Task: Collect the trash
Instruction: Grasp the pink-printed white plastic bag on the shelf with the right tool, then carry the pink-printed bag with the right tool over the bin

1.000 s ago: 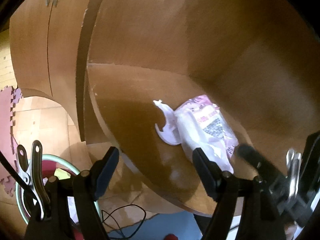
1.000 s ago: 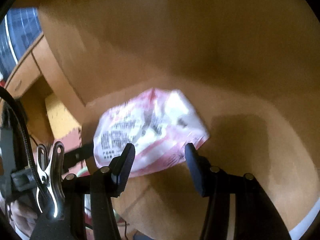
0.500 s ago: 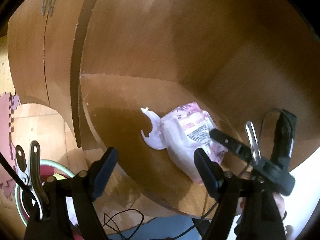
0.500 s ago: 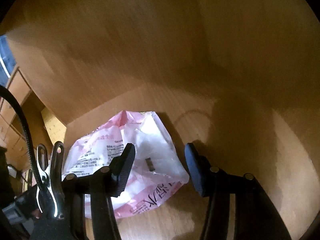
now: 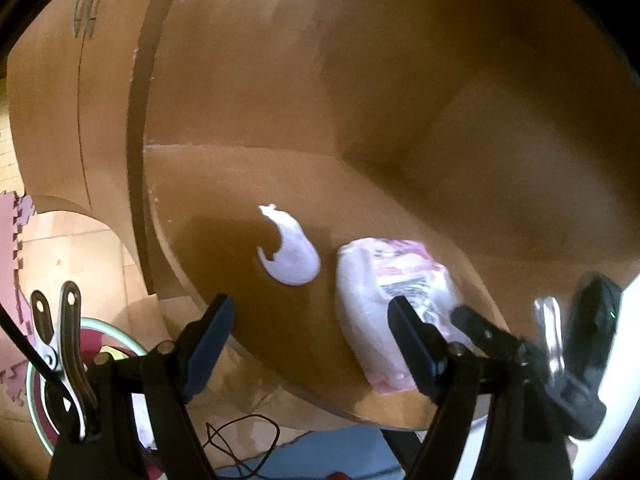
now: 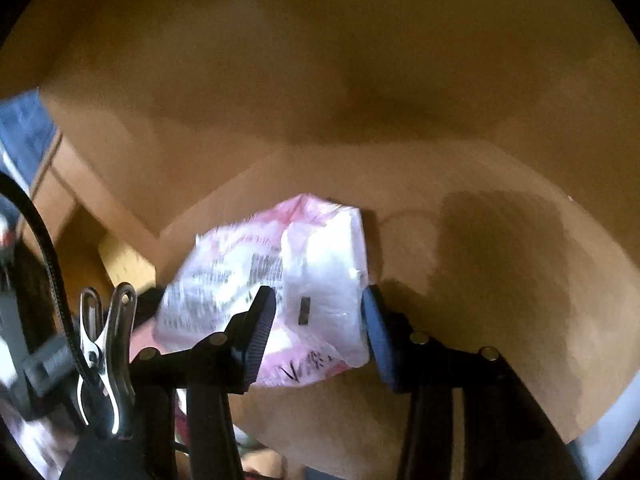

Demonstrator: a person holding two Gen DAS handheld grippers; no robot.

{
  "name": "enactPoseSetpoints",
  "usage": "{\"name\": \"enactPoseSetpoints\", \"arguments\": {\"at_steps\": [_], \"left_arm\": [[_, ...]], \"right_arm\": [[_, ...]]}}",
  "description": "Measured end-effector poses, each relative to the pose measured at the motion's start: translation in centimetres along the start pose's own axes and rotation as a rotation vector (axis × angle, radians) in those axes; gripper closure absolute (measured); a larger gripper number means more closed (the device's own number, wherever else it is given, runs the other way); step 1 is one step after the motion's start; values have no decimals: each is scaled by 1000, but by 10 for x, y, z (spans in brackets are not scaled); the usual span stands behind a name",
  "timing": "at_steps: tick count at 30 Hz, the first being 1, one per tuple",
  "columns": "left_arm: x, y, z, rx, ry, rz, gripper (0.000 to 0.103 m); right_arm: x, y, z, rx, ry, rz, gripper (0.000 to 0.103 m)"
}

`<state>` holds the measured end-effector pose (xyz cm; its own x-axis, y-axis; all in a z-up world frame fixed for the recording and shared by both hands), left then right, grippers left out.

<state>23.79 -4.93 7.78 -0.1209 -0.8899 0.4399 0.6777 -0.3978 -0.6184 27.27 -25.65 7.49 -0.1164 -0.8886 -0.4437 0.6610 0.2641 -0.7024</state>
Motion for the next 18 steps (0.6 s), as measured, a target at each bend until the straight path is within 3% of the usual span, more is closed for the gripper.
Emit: {"name": "enactPoseSetpoints", "arguments": {"at_steps": [5,8,10,15,18], "left_arm": [[20,-1,-10,-6,44,-24,21],[25,4,-21,-30,67,-20,21],[26,6,-23,-16,85,-12,22],[25,6,-23,-12,46,-48,37],[21,3,-25,3,54,-21,53]], "right_arm": [[12,5,6,49,114,12,57],[9,2,2,113,40,-14,56],[-5,3,-3,108,-56,-35,56],[-19,6,-11,100,-131,4,61],[-19,5,-19,87,-149,37,66]]}}
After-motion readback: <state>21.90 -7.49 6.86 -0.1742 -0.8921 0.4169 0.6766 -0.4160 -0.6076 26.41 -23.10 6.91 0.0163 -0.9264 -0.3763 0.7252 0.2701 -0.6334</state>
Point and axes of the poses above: each gripper's, at about its wrist camera, not at the fingertips, and y roughly the way its jaws point, x to its right, z to its top, the point moved 10 cm from there along y, roughly the way its jaws point, and after that the axes turned 3 degrees about x, right-handed, at the moved point
